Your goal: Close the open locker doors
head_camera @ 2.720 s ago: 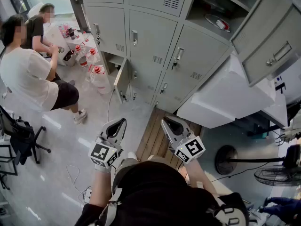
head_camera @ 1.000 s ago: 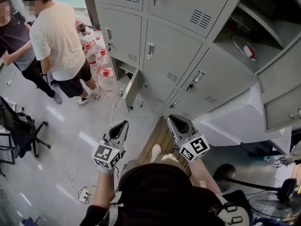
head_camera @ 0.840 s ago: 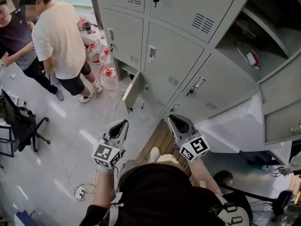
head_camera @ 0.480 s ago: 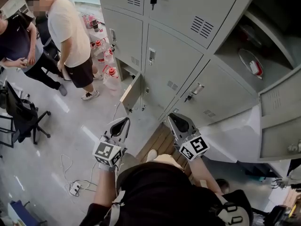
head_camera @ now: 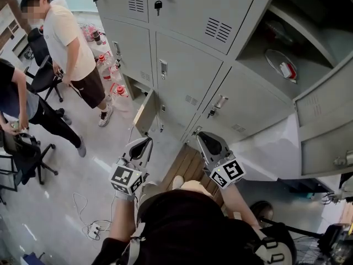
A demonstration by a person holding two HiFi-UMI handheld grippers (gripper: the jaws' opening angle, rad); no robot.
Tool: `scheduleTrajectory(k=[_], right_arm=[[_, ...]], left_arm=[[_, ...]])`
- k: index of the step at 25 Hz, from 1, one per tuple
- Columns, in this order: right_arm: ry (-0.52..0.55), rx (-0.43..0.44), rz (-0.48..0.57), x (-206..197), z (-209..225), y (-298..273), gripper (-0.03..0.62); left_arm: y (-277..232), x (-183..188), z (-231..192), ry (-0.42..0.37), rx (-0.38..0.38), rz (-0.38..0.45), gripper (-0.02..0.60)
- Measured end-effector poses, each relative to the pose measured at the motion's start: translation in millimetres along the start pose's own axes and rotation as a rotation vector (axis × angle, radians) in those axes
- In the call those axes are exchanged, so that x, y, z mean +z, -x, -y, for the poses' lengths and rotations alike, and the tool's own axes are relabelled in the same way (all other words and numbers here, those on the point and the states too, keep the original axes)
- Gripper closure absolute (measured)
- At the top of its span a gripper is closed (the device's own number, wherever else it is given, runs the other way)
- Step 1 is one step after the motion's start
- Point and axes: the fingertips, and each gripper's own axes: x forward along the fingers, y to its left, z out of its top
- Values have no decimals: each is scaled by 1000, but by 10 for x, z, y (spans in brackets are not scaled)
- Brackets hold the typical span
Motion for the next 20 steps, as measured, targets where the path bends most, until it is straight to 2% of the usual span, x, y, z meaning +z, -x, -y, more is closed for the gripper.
scheduleTrajectory(k=[6,20], right_arm=[[1,-111,19,37,127,204,551],[-5,-463,50,35,488,1168,551]], left_arm=[[-234,9,125,-12,-116,-13,574],[-894,2,734,-38,-430,-40,574]])
